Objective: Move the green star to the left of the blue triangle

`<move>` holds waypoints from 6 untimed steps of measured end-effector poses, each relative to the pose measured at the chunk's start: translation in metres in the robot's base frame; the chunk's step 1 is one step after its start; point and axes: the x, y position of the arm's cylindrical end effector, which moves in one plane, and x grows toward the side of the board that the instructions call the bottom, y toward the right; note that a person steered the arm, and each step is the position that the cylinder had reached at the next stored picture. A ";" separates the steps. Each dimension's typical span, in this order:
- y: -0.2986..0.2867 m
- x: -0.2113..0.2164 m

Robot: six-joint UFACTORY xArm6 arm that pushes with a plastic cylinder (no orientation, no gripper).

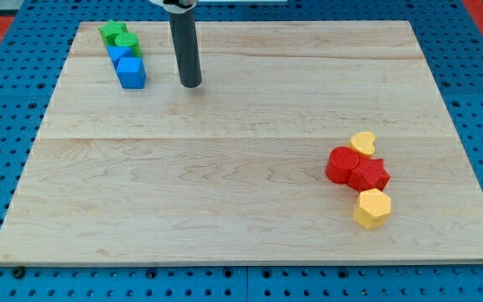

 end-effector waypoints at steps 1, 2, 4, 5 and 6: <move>0.012 0.000; 0.013 0.000; -0.001 -0.108; -0.041 -0.144; -0.097 -0.143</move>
